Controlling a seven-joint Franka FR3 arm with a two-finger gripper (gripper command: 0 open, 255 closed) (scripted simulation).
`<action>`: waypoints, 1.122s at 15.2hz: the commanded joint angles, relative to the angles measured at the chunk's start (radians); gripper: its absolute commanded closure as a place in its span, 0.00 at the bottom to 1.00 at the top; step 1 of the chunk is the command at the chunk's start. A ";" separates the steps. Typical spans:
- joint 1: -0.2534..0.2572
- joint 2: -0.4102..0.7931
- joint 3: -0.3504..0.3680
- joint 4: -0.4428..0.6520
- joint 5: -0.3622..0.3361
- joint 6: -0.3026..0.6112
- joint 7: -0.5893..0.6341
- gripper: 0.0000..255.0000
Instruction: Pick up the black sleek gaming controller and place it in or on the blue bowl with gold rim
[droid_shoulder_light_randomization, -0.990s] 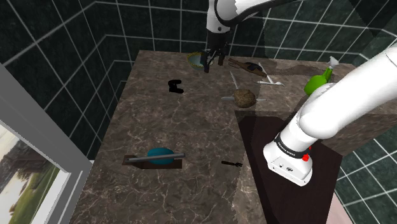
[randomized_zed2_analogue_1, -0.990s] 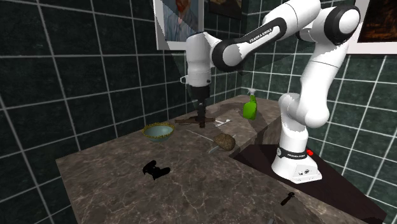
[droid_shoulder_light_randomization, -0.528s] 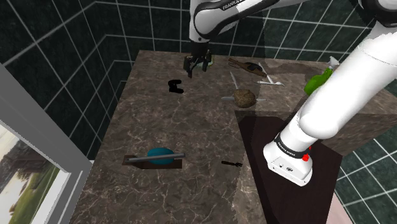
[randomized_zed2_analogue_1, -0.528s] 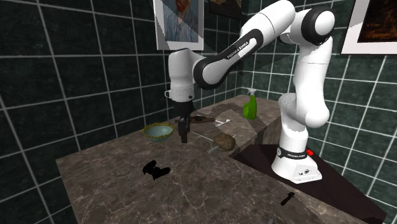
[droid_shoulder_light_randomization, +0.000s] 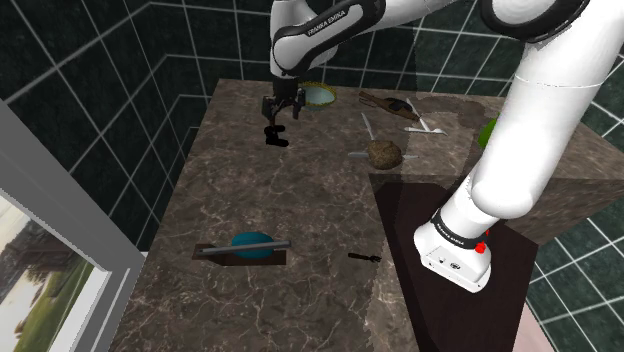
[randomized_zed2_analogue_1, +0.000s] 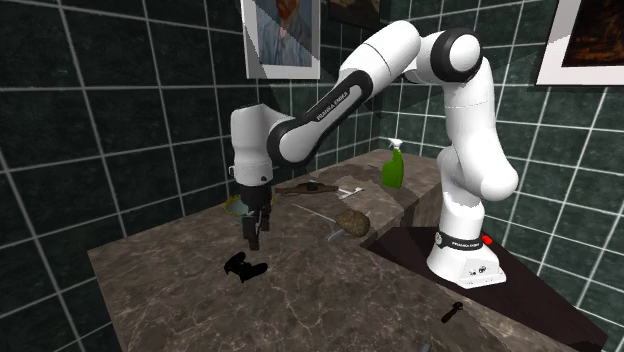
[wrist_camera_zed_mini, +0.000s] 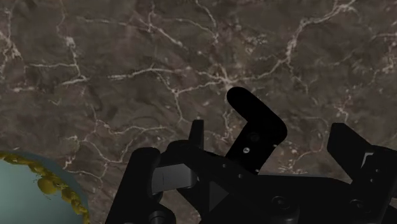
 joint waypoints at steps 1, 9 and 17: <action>0.005 0.076 -0.001 0.066 -0.002 0.019 0.012 0.00; 0.012 0.152 -0.004 0.064 -0.008 0.098 0.020 0.00; 0.012 0.156 -0.004 0.062 -0.009 0.104 0.020 0.00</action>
